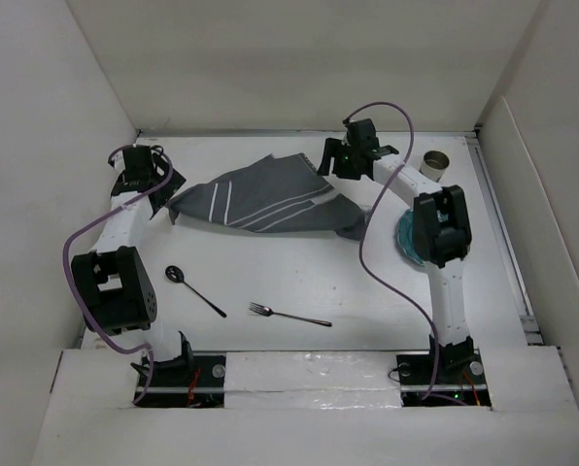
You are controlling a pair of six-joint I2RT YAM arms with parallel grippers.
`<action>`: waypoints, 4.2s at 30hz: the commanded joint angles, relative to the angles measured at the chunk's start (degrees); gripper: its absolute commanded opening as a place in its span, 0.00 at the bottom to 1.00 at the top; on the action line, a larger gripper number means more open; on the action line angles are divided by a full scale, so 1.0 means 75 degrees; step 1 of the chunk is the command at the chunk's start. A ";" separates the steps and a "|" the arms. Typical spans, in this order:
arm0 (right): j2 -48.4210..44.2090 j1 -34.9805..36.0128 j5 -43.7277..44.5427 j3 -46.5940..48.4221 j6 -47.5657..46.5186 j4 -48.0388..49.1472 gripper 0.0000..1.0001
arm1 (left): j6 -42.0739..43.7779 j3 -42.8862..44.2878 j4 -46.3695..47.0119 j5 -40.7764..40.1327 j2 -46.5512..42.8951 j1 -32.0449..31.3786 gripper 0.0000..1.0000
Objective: Set the dinner table for one person
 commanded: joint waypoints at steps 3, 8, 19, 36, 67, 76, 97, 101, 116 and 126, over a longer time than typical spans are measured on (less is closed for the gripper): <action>0.1589 -0.0078 -0.0731 0.2091 0.0286 -0.0638 0.77 | -0.0717 -0.0424 0.0131 0.0435 -0.0087 0.0292 0.83; 0.2225 0.0074 -0.0965 0.2808 0.0520 -0.0921 0.78 | -0.0834 -0.0810 0.0178 0.0950 -0.0087 0.0374 0.86; 0.0472 0.0215 -0.1552 -0.0488 0.0766 0.1510 0.00 | -0.2051 -0.1608 0.1057 0.1643 -0.0040 0.0374 0.85; -0.3223 0.1058 0.0368 -0.5008 -0.0007 0.1283 0.33 | -0.3272 -0.1034 0.1620 0.1209 0.0861 0.0374 0.84; -0.3461 0.1516 0.2197 -0.3727 -0.0369 -0.0920 0.65 | -0.2897 0.0161 0.0858 0.0328 0.1366 0.0443 0.90; -0.1408 0.1421 0.2234 -0.2535 -0.0722 -0.1402 0.50 | -0.2955 0.0255 0.0834 0.0411 0.1624 0.0584 0.86; -0.4100 0.2640 0.1413 -0.6919 0.0450 -0.0557 0.06 | -0.2920 0.0221 0.1022 0.1008 0.1741 0.0655 0.68; -0.4348 0.2839 0.1437 -0.6567 0.0544 -0.0815 0.12 | -0.3119 -0.0025 0.0846 0.1267 0.1437 0.0655 0.70; -0.5051 0.2910 0.1601 -0.5748 0.0146 -0.0979 0.33 | -0.6223 -0.0378 0.1749 0.2345 0.1600 0.0796 0.69; -0.4981 0.2711 0.1999 -0.4282 -0.0054 -0.0922 0.40 | -0.6740 -0.0085 0.1561 0.2052 0.1963 0.0796 0.48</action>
